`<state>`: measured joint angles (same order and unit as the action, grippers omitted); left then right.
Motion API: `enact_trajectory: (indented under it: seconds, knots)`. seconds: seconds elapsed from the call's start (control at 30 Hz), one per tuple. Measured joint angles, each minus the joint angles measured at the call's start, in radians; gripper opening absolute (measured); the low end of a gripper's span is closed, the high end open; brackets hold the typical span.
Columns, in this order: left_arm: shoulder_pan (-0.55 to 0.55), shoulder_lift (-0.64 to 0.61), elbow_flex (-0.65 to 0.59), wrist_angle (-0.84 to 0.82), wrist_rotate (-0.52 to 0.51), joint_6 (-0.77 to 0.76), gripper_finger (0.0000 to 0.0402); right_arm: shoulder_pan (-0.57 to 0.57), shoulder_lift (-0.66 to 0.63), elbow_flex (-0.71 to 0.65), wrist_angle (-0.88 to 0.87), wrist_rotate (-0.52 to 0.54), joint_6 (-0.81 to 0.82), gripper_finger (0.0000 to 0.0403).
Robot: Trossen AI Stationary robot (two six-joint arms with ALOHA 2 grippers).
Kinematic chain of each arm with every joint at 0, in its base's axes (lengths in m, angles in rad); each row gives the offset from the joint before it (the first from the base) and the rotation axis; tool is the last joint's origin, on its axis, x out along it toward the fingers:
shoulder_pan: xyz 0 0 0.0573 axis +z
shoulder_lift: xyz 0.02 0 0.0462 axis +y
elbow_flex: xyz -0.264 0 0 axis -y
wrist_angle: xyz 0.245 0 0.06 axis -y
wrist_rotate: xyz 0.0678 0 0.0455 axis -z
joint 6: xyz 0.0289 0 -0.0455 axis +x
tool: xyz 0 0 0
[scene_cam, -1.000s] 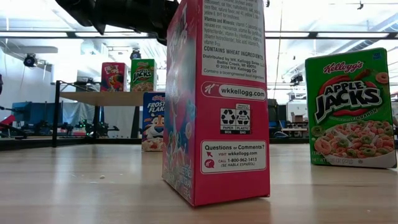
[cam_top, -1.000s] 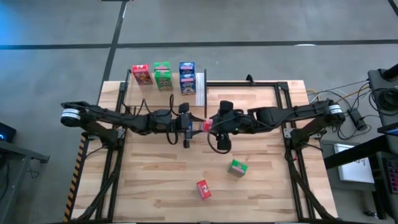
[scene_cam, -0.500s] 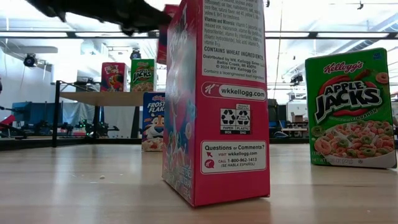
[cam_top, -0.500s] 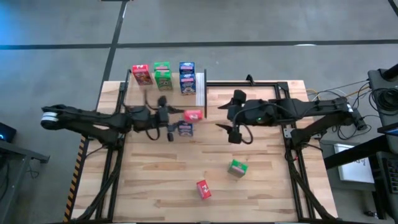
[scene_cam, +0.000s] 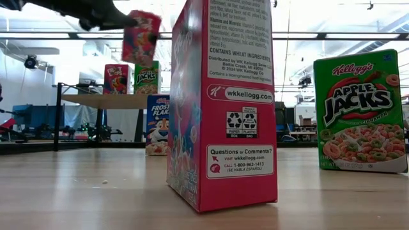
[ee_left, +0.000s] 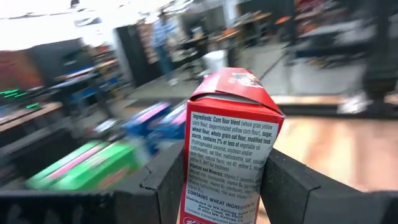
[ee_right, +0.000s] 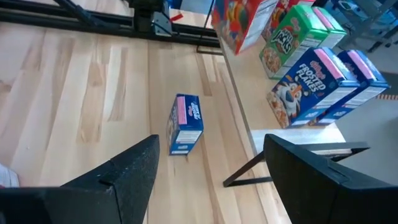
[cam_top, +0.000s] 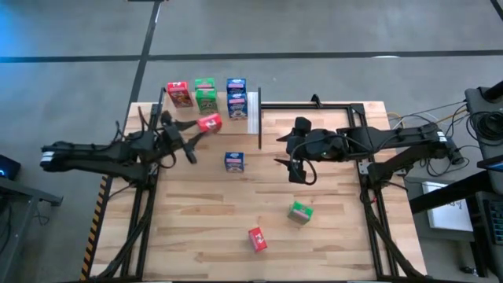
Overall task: Stack cereal on shelf
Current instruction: Put the top red cereal box on the shelf aligned with the other red cereal box
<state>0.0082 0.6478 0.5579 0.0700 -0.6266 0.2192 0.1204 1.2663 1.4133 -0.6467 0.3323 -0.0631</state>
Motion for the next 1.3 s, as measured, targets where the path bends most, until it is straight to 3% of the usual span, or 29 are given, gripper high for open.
enact_trajectory:
  seconds: [0.2,0.27,0.47,0.67,1.0,1.3]
  knots:
    - [0.0,-0.037,-0.006,-0.156,-0.332,-0.09,0.016,0.0,0.0,-0.021,0.001,0.0,0.002,0.0277]
    - [0.0,-0.04,-0.005,-0.209,-0.394,-0.135,0.016,0.0,0.0,-0.026,0.001,0.0,0.003,0.0277]
    - [0.0,-0.033,-0.011,-0.266,-0.415,-0.205,0.016,0.0,0.0,-0.031,0.002,0.0,0.004,0.0278]
    - [0.0,-0.01,-0.011,-0.307,-0.54,-0.241,0.016,0.0,0.0,-0.031,0.002,0.0,0.004,0.0276]
    - [0.001,-0.002,-0.011,-0.33,-0.545,-0.314,0.016,0.0,0.0,-0.031,0.001,0.0,0.013,0.0278]
    - [0.002,-0.003,-0.034,-0.369,-0.621,-0.384,0.0177,0.0,0.0,-0.034,0.001,0.0,0.011,0.0278]
